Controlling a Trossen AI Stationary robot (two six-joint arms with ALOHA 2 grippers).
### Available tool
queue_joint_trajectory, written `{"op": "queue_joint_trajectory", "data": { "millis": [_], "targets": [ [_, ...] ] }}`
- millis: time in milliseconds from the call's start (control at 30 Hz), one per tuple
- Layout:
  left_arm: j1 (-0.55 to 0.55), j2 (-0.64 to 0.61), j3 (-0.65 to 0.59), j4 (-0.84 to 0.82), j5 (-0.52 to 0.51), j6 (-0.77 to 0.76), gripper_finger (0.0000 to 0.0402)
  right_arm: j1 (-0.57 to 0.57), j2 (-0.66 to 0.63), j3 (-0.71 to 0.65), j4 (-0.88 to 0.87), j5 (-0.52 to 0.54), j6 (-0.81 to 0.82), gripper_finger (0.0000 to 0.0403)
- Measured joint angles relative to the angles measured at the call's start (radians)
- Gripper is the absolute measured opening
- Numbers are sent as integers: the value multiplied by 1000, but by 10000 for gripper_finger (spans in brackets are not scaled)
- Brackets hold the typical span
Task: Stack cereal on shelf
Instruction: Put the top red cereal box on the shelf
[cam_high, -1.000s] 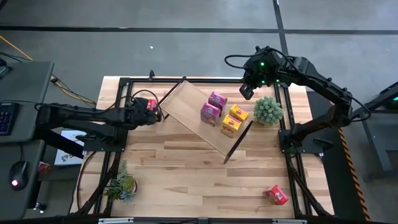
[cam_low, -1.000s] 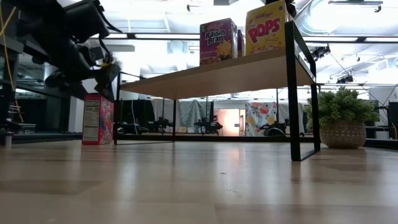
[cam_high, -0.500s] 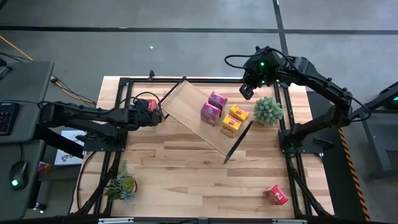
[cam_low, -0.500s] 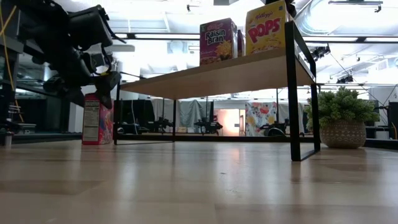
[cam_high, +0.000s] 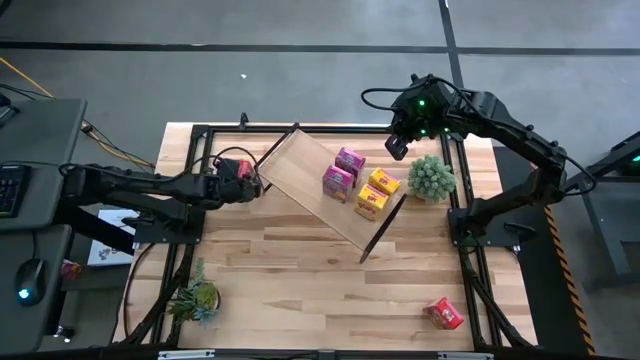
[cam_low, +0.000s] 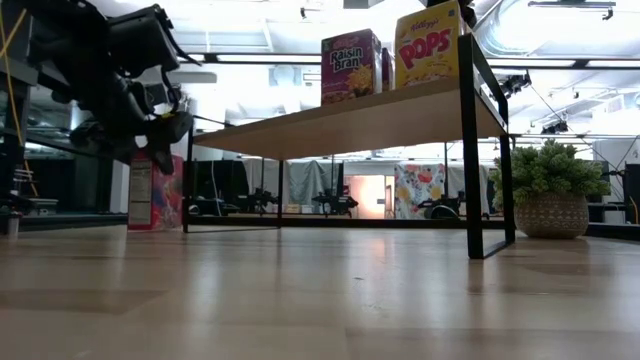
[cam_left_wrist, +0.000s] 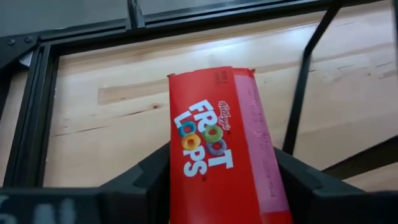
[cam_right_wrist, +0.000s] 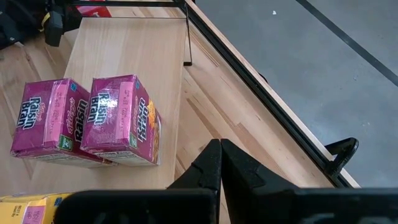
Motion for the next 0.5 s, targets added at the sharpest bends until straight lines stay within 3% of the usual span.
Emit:
{"op": "queue_joint_trajectory", "data": {
  "millis": [300,500],
  "targets": [
    [-11,-160,0,-76,130,108,164,0,0,0,6,0,1,0],
    [-40,-294,0,-227,322,110,163,0,0,0,6,0,2,0]
  ]
}}
